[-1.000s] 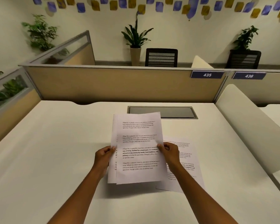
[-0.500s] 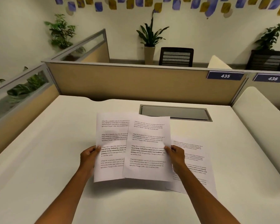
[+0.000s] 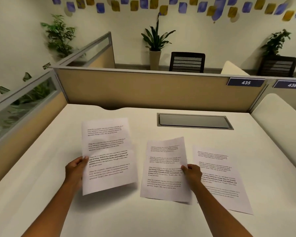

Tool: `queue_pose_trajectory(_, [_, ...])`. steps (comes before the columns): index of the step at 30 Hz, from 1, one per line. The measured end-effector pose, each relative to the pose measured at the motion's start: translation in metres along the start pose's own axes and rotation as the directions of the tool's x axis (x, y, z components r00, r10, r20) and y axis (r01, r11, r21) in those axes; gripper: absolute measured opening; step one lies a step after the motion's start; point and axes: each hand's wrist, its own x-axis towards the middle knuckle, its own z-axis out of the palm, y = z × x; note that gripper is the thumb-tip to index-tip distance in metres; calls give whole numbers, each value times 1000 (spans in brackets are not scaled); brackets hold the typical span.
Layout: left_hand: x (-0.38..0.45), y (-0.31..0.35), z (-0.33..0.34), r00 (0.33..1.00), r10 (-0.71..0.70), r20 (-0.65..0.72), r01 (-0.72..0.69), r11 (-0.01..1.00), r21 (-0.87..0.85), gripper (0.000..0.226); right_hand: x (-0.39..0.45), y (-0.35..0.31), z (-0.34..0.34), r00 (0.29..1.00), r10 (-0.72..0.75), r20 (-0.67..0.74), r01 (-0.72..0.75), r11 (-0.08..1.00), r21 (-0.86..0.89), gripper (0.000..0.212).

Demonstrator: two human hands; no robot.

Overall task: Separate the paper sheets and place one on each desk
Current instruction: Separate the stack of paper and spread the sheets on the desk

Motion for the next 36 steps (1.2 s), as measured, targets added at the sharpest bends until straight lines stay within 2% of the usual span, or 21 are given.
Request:
queue_pose_trajectory(4, [21, 8, -19, 1000, -12, 21, 12, 1000, -7, 25, -8, -2, 8, 996, 38, -80, -41, 999, -25, 22])
queue_pose_trajectory(8, [37, 10, -30, 999, -27, 32, 28, 999, -23, 26, -18, -12, 15, 981, 71, -179, -83, 995, -61, 39])
queue_pose_trajectory(13, [53, 9, -43, 995, -53, 83, 54, 998, -14, 24, -34, -26, 39, 960, -50, -276, 9, 989, -148, 37])
queue_pose_trajectory(16, [61, 9, -49, 990, -69, 123, 72, 997, -17, 15, -50, -38, 66, 968, -160, -193, 147, 986, -77, 30])
queue_pose_trajectory(18, [65, 10, -50, 985, -81, 153, 84, 996, -13, 12, -62, -51, 84, 979, -181, -97, 184, 983, 20, 29])
queue_pose_trajectory(22, [68, 11, -49, 972, -95, 216, 98, 995, -3, 14, -84, -76, 124, 974, -168, 152, 135, 969, 209, 39])
queue_pose_trajectory(25, [67, 10, -46, 962, -110, 249, 114, 993, -3, 15, -98, -86, 154, 950, -164, 264, 75, 945, 317, 44])
queue_pose_trajectory(27, [66, 10, -46, 956, -119, 269, 123, 992, 1, 15, -106, -88, 170, 935, -165, 313, 50, 937, 346, 39])
queue_pose_trajectory(29, [65, 9, -45, 953, -124, 278, 127, 992, 7, 16, -111, -88, 182, 931, -174, 320, 69, 947, 315, 29])
queue_pose_trajectory(32, [66, 8, -47, 951, -117, 285, 113, 993, 31, 16, -116, -87, 194, 960, -108, 258, 30, 957, 290, 16])
queue_pose_trajectory(36, [70, 8, -54, 954, -100, 283, 68, 990, 122, 12, -121, -88, 202, 978, -35, 205, -20, 965, 261, 10])
